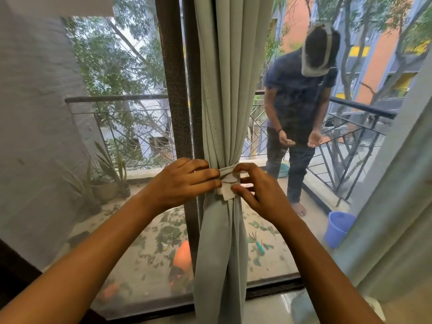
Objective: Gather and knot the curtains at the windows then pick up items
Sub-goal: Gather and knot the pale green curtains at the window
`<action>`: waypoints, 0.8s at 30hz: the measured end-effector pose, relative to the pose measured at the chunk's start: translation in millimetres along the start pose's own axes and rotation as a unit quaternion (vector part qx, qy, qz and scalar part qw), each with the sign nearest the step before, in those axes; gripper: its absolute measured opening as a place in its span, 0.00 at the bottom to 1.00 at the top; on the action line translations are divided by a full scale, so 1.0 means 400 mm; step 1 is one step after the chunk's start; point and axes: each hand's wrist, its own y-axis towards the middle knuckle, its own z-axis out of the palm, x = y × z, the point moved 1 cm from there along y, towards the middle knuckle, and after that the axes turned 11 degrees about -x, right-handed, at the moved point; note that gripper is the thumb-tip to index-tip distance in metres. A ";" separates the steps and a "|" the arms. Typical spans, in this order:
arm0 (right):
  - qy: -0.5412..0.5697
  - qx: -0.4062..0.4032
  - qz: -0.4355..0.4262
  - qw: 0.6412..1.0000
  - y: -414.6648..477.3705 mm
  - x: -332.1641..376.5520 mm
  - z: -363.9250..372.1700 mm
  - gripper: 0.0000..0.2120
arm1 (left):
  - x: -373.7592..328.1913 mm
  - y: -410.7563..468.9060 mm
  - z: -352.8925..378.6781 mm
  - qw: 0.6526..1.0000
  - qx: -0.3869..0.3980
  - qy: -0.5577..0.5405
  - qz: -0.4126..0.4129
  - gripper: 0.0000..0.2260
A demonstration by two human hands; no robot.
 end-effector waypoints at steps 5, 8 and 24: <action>0.009 -0.046 -0.018 0.999 0.017 -0.002 0.010 0.15 | -0.011 -0.002 -0.009 0.999 0.017 -0.032 -0.036 0.11; 0.013 -0.112 -0.008 0.994 0.018 0.004 0.030 0.13 | -0.014 -0.004 -0.014 0.998 0.010 -0.047 -0.048 0.10; -0.176 -0.003 -0.191 0.966 0.003 0.021 0.025 0.24 | -0.017 -0.033 -0.034 0.993 0.046 -0.055 -0.089 0.10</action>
